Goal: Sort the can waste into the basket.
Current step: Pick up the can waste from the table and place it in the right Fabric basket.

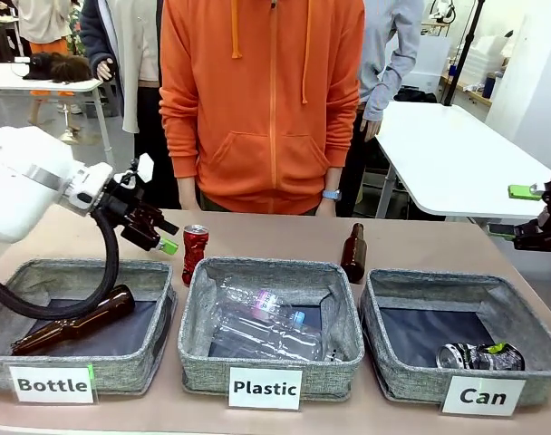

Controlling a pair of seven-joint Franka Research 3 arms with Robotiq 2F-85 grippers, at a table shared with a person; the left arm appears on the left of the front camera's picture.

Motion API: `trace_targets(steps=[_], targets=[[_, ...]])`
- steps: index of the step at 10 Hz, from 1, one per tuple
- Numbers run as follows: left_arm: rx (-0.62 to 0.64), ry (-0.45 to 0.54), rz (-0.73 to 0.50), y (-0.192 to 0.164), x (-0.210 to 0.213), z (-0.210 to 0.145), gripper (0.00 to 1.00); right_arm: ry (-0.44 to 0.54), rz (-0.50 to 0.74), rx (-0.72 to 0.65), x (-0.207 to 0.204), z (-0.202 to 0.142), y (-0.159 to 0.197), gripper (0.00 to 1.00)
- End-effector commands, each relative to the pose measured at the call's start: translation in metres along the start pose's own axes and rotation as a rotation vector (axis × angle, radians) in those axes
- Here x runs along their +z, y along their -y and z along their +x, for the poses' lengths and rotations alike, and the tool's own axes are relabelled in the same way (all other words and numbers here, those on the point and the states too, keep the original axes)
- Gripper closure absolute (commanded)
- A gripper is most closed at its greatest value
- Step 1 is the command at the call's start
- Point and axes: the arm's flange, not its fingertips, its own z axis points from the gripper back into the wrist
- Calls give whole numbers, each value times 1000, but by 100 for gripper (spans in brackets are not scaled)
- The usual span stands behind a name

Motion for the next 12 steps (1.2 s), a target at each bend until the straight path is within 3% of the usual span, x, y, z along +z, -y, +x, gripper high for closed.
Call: trace_targets(steps=[1, 9, 12], targets=[[-39, 27, -13, -8, -11, -4, 0, -16, 1, 5, 2, 0, -3, 0], [-18, 39, -73, -10, -50, -21, 0, -16, 1, 5, 2, 0, -3, 0], [-14, 89, -52, -14, -55, -20, 0, -16, 1, 5, 2, 0, -3, 0]])
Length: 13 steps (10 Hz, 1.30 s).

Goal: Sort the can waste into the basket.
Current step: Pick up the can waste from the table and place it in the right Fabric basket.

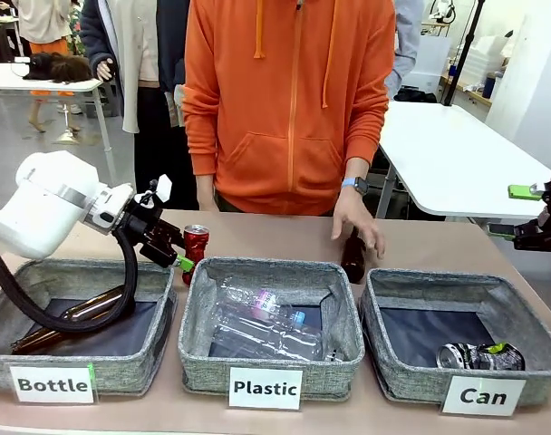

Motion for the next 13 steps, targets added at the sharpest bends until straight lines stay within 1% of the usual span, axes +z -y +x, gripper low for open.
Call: trace_targets(steps=[1, 6, 7, 8, 9, 10, 12, 13], targets=[[-28, 73, 11, -5, -8, 1, 0, -16, 1, 5, 2, 0, -3, 0], [-50, 118, -11, -6, -10, 3, 0, -16, 1, 5, 2, 0, -3, 0], [-70, 135, -26, -4, -10, 4, 23, -16, 1, 5, 2, 0, -3, 0], [-61, 132, -30, -3, -10, 5, 58, -16, 1, 5, 2, 0, -3, 0], [-58, 131, -36, -3, -10, 5, 82, -16, 1, 5, 2, 0, -3, 0], [-59, 126, -35, -3, -10, 5, 100, -16, 1, 5, 2, 0, -3, 0], [-59, 130, -32, -2, -10, 6, 100, -16, 1, 5, 2, 0, -3, 0], [-57, 136, -28, -2, -8, 8, 94, -16, 1, 5, 2, 0, -3, 0]])
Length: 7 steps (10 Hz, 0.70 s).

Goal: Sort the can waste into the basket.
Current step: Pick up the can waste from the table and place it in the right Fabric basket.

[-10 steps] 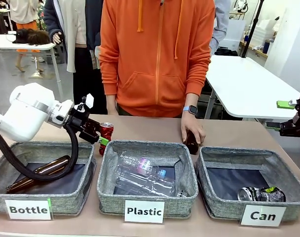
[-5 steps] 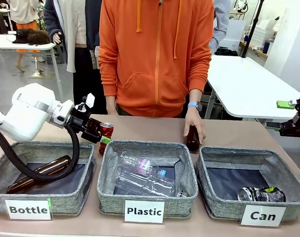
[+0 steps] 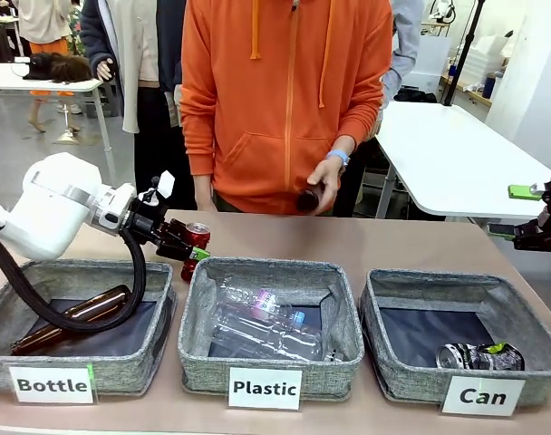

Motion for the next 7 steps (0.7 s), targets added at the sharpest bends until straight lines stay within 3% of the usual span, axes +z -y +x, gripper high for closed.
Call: trace_targets(steps=[1, 3, 5, 7], targets=[[-27, 43, 19, 0, 6, 3, 100, -16, 1, 5, 2, 0, -3, 0], [-60, 77, 71, 6, 26, 17, 100, -16, 1, 5, 2, 0, -3, 0], [-101, 166, 122, 29, 85, 48, 100, -16, 1, 5, 2, 0, -3, 0], [-43, 156, 136, 71, 149, 72, 100, -16, 1, 5, 2, 0, -3, 0]])
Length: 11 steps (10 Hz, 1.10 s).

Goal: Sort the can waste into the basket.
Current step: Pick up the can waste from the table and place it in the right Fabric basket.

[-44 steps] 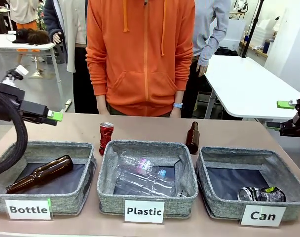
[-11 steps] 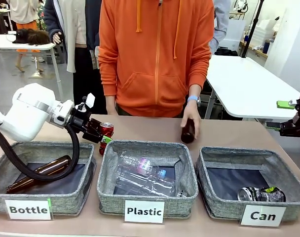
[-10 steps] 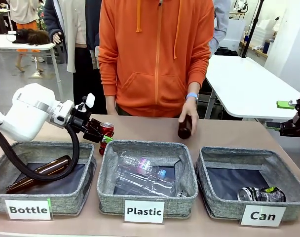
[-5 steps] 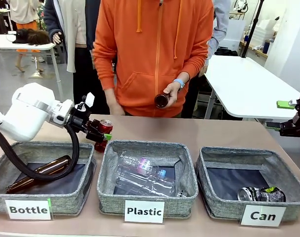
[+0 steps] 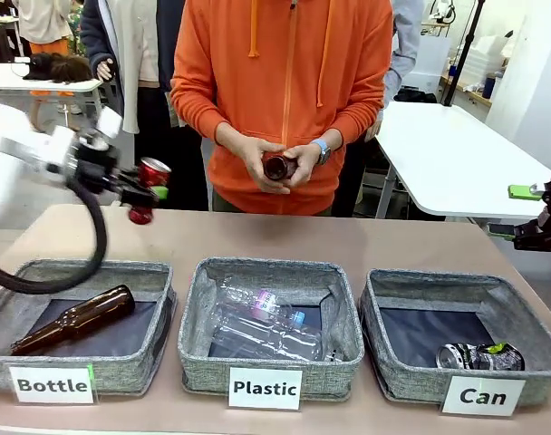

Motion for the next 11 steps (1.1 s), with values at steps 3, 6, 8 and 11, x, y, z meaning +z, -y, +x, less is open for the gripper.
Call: trace_targets(steps=[3, 6, 8, 11], targets=[[156, -140, -170, 110, 120, 18, 100, -17, 1, 5, 2, 0, -3, 0], [193, -107, -102, 146, 220, 9, 100, -17, 1, 5, 2, 0, -3, 0], [187, -61, -26, 158, 305, 10, 100, -17, 1, 5, 2, 0, -3, 0], [300, 6, 94, 189, 404, -35, 100, -17, 1, 5, 2, 0, -3, 0]])
